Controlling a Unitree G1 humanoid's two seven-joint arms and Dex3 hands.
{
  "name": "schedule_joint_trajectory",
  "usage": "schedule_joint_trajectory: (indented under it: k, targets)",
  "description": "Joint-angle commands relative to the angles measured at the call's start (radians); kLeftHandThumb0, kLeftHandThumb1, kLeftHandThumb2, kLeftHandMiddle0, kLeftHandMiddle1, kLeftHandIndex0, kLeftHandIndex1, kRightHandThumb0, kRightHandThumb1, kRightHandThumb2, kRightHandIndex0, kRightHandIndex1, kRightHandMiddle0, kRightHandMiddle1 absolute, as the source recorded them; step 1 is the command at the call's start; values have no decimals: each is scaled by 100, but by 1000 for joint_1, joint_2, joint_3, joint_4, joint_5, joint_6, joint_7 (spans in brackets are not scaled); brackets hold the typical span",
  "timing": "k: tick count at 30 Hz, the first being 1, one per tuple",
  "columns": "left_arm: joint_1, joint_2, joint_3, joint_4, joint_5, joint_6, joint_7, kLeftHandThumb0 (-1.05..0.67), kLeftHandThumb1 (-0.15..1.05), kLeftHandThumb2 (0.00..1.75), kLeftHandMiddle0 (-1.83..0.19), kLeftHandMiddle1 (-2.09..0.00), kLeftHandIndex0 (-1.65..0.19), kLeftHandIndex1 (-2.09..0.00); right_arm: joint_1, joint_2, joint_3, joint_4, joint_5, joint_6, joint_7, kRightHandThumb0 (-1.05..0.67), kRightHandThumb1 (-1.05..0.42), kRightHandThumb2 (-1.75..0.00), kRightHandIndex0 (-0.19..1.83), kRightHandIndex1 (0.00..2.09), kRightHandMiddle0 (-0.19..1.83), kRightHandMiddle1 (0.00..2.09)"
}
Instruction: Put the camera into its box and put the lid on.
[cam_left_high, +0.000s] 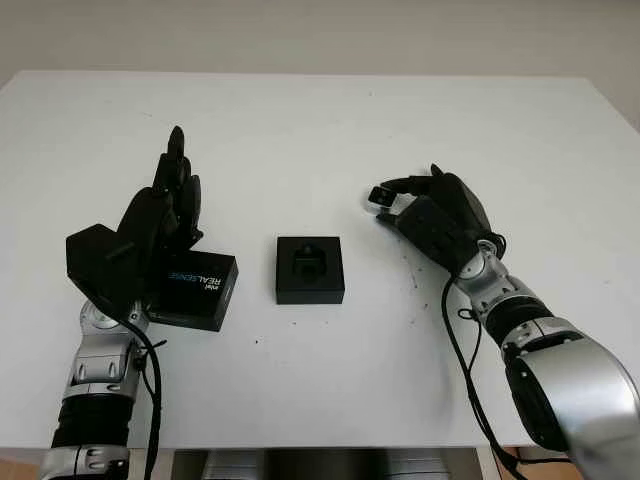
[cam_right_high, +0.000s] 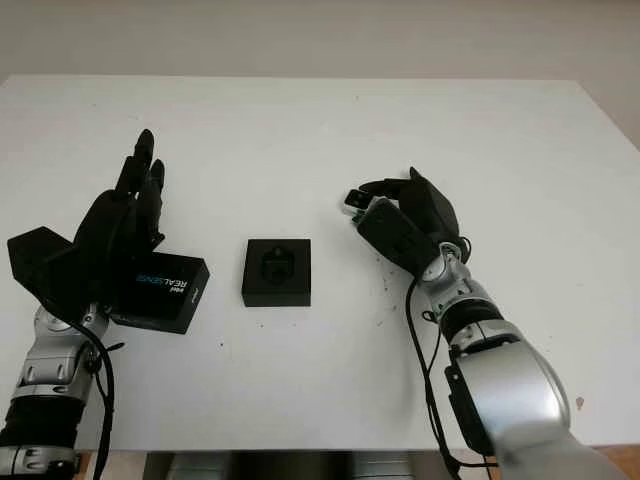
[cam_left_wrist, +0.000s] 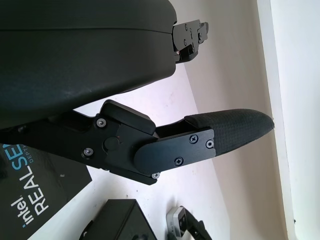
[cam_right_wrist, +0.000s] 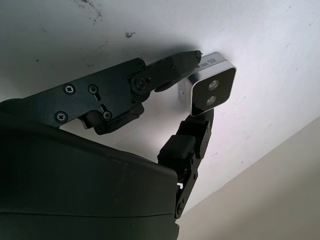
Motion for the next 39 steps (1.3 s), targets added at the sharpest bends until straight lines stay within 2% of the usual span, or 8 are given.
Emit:
schedule_joint_trajectory:
  k: [1, 3, 10, 18, 27, 31, 39]
  targets:
    - [6, 7, 0, -20, -3, -3, 4, -88, 105, 68, 19, 0, 19, 0, 18, 7, 6, 7, -8, 7, -11, -33, -91, -6, 19, 6, 71, 64]
    - [6, 9, 0, -18, 2, -4, 6, -89, 105, 68, 19, 0, 19, 0, 18, 10, 8, 9, -9, 11, -11, -33, -92, -6, 20, 6, 64, 78]
    - [12, 9, -2, -24, 3, -4, 12, -89, 105, 67, 19, 0, 19, 0, 19, 18, 24, 10, -22, 22, -11, -36, -94, -6, 20, 6, 57, 90]
    - [14, 13, -3, -27, 8, 2, 15, -90, 105, 67, 19, 0, 19, 0, 25, 38, -3, 11, 11, 21, 9, -38, -96, -6, 21, 5, 48, 110]
    - [9, 14, -7, -26, 12, 6, 10, -88, 105, 67, 19, 0, 19, 0, 14, 50, -53, 1, 70, 15, 76, -35, -98, -6, 17, 4, 43, 117]
    - [4, 20, -10, -26, 15, 15, 5, -89, 105, 66, 19, 0, 19, 0, 6, 43, -69, -8, 92, -4, 120, -35, -99, -5, 14, 4, 36, 132]
    - [-5, 24, -16, -21, 17, 22, 1, -89, 105, 66, 19, 0, 19, 0, -5, 22, -77, -39, 97, -52, 177, -34, -98, -5, 14, 5, 33, 135]
